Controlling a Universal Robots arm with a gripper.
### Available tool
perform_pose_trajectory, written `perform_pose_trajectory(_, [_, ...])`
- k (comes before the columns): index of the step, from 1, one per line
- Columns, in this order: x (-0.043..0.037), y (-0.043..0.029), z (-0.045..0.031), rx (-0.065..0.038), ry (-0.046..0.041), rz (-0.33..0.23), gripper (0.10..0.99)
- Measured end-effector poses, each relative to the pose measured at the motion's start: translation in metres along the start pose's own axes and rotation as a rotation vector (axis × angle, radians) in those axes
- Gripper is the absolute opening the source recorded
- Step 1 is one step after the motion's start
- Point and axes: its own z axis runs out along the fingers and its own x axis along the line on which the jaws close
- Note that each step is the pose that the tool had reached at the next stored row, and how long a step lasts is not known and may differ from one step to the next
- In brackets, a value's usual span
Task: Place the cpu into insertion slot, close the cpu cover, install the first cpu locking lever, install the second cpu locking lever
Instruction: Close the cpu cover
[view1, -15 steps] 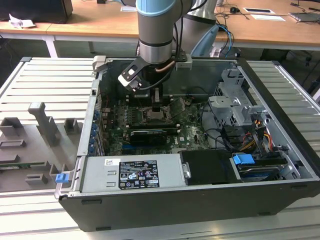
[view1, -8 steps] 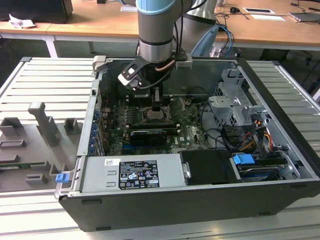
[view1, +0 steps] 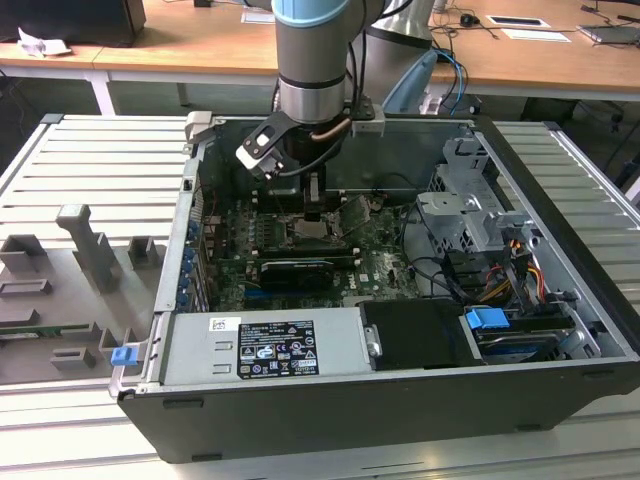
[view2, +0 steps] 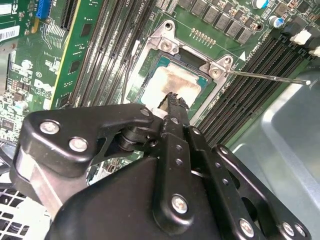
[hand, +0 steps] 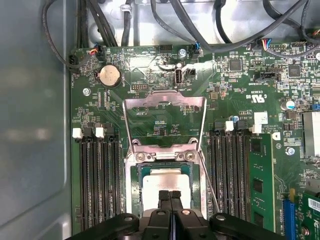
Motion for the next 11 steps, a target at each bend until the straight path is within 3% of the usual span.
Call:
perform_pose_trajectory(8, [0.0003, 0.0062, -0.0055, 0.007, -0.0012, 0.001, 0.106])
perform_pose_trajectory(11, [0.0004, 0.0092, -0.0084, 0.016, -0.0017, 0.001, 0.106])
